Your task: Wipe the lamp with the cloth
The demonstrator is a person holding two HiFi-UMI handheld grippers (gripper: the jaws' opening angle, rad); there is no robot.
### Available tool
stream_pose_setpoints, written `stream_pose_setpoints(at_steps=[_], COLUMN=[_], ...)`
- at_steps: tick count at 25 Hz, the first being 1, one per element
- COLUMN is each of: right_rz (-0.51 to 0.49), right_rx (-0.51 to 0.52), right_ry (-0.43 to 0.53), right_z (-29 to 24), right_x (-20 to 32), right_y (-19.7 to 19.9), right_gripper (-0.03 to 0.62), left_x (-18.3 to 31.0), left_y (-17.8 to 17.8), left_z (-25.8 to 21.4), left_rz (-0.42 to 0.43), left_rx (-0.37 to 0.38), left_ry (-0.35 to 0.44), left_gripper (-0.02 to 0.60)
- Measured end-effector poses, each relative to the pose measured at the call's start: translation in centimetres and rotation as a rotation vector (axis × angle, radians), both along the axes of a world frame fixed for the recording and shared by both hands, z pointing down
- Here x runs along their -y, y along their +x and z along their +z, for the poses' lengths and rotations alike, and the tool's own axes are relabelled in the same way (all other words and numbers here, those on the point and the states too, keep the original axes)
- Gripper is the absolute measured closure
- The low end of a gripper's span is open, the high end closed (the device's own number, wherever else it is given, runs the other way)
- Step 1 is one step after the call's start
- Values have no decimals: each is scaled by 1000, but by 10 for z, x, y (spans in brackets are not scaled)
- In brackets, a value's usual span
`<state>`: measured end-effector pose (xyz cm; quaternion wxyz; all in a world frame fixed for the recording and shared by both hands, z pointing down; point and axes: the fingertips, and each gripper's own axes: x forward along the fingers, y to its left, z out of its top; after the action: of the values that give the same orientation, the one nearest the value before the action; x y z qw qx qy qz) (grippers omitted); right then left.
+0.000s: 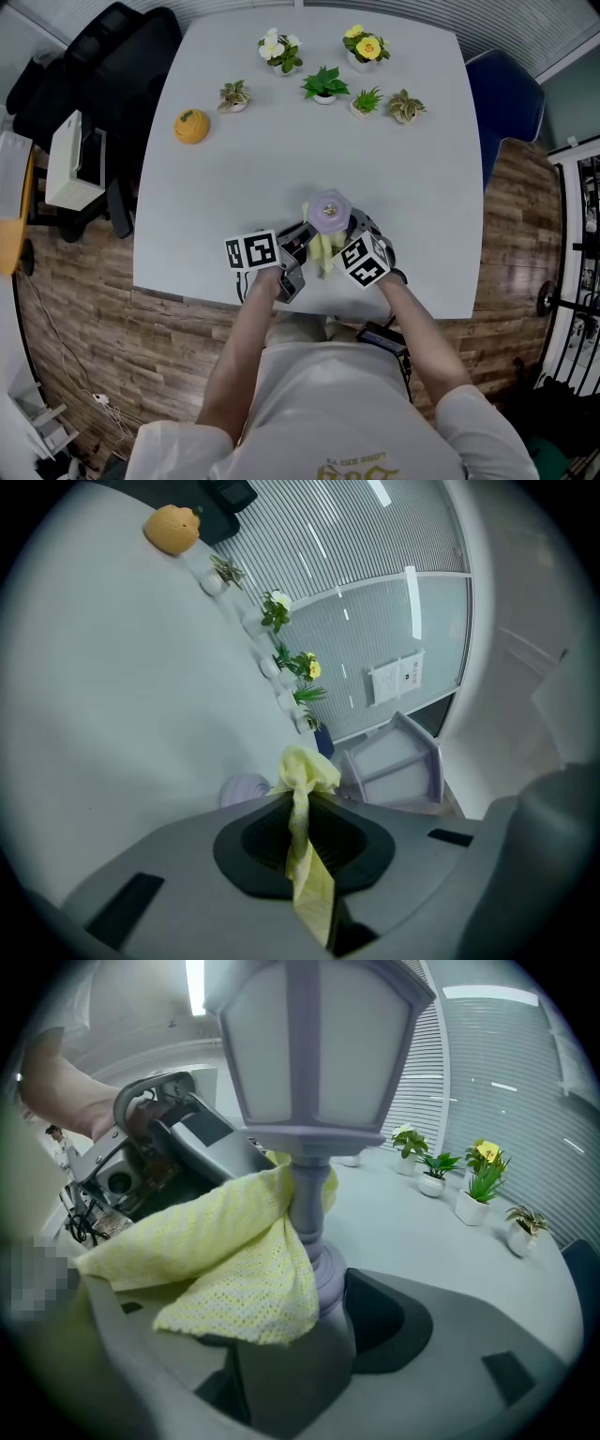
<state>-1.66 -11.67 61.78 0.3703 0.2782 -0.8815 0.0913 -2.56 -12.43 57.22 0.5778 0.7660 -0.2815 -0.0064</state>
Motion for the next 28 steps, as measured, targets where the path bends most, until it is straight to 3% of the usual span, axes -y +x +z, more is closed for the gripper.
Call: stream_pose_setpoints(at_steps=[14,20,28], right_rz=[-2,-5,-5], right_rx=[2,4,4], right_ry=[0,4,5], right_z=[1,0,-1], right_x=[0,0,-1], right_y=[-1,-1,-1], right_gripper=[278,279,278], left_x=[2,0,3], left_y=[-4,-7,-8], left_z=[17,30,33], left_rz=[32,92,119], left_rx=[87,201,244], left_ry=[-1,19,39], left_gripper=[554,554,554])
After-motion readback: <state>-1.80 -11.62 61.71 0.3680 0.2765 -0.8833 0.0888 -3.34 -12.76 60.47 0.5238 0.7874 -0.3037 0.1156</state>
